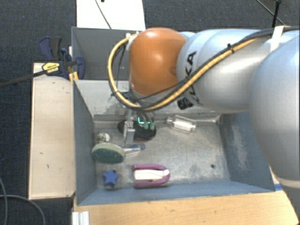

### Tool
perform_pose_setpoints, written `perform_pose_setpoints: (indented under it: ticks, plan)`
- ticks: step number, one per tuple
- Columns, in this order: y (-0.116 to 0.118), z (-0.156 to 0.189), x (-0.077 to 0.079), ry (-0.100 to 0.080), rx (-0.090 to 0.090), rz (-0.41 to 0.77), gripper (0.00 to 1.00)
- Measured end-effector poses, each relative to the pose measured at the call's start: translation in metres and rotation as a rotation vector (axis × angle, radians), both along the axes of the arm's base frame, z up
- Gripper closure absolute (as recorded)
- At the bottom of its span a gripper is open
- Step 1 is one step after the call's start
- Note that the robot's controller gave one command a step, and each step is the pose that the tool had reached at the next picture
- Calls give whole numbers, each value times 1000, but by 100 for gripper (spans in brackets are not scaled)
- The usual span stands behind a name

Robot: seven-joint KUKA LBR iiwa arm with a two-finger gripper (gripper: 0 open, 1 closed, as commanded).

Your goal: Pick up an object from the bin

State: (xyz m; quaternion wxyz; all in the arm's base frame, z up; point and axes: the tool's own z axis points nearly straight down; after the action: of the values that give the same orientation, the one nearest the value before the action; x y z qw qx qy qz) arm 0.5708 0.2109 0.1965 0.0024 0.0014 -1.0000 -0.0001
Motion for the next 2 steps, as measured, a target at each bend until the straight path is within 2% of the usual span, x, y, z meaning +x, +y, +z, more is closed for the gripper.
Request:
perform_pose_setpoints:
  ticks: [1, 2]
  plan:
    - [-62, -125, 14, -6, 0, -413, 0]
    - [-37, -95, 13, -9, 2, -532, 0]
